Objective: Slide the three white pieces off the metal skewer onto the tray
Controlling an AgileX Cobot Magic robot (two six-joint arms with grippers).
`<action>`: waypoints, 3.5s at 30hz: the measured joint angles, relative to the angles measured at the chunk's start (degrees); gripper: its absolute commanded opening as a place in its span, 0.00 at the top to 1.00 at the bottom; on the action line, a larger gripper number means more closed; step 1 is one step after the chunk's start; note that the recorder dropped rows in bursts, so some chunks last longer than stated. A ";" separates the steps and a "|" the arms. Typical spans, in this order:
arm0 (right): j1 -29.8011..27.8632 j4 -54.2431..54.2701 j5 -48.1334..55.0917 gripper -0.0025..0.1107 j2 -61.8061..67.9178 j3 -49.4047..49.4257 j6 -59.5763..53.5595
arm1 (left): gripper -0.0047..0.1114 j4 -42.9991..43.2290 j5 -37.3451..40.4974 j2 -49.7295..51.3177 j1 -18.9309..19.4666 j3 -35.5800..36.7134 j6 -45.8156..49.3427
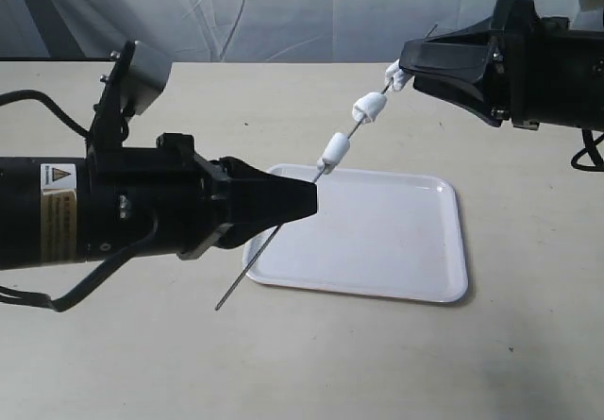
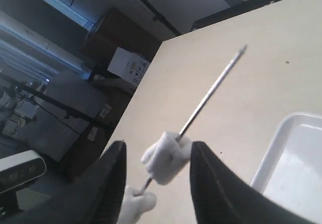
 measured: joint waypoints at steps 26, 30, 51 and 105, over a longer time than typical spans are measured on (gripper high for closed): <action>0.00 0.71 2.68 0.94 3.23 -0.11 8.35 | 0.96 -3.77 2.45 0.00 -0.03 0.00 5.87; 0.24 0.45 1.58 0.94 3.35 -0.11 7.84 | 0.96 -2.71 2.35 0.00 -0.03 0.00 3.26; 1.05 -4.82 -3.42 0.94 4.60 -6.13 7.36 | 0.96 6.83 -1.09 0.00 -0.03 0.00 -9.85; 0.45 -4.49 0.55 0.69 8.70 -6.86 8.92 | 0.96 -2.33 1.57 0.14 -0.03 0.93 0.19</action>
